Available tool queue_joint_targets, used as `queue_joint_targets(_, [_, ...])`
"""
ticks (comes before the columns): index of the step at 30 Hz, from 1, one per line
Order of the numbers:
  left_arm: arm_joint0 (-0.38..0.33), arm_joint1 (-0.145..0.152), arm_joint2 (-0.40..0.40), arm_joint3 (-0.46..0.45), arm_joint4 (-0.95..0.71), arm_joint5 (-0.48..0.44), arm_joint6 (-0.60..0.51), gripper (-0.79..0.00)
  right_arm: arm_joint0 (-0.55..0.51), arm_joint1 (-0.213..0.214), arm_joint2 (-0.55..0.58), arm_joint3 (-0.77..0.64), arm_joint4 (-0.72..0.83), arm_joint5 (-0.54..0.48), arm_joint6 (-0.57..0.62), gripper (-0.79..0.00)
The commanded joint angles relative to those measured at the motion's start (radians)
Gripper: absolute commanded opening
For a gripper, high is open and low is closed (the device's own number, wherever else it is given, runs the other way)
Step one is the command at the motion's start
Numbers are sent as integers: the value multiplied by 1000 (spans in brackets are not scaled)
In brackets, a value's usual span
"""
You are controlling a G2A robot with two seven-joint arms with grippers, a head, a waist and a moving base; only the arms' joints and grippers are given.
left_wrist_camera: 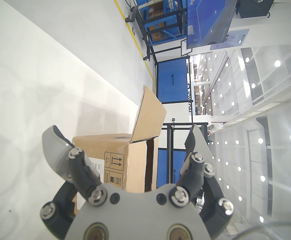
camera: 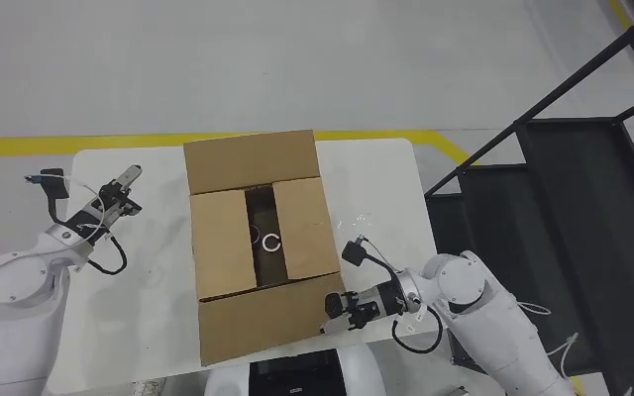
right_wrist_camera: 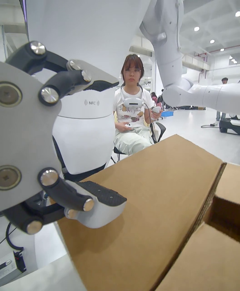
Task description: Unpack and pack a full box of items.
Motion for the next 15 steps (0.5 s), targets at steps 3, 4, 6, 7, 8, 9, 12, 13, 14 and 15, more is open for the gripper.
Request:
queue_joint_targets(3, [5,-1,0,-5,-1,2,0,0,-46,9,18,-39,-93,-16,-49,0])
queue_joint_targets(4, [6,-1,1,-7,0,1,0,0,-57,10,16,-47,-123,-21,-67,0])
queue_joint_targets(6, [5,-1,1,-10,0,0,-1,0,-73,12,13,-60,-181,-28,-110,0])
queue_joint_targets(7, [5,-2,1,-10,-1,0,0,0,-79,13,11,-68,-226,-33,-129,0])
queue_joint_targets(8, [5,-2,0,-11,-1,-1,0,0,-86,14,4,-75,-255,-36,-144,0])
queue_joint_targets(9, [6,-2,-1,-12,-1,-2,-1,0,-89,15,-1,-84,-278,-39,-157,0])
queue_joint_targets(12, [9,-2,-7,-11,1,-3,2,0,-100,16,-5,-98,-309,-37,-195,0])
queue_joint_targets(13, [11,-2,-9,-11,0,-4,6,0,-100,16,-5,-98,-309,-37,-195,0])
queue_joint_targets(14, [11,-2,-10,-11,0,-4,8,0,-100,16,-5,-98,-309,-37,-195,0])
queue_joint_targets(15, [11,-2,-10,-11,0,-4,8,0,-100,16,-5,-98,-309,-37,-195,0])
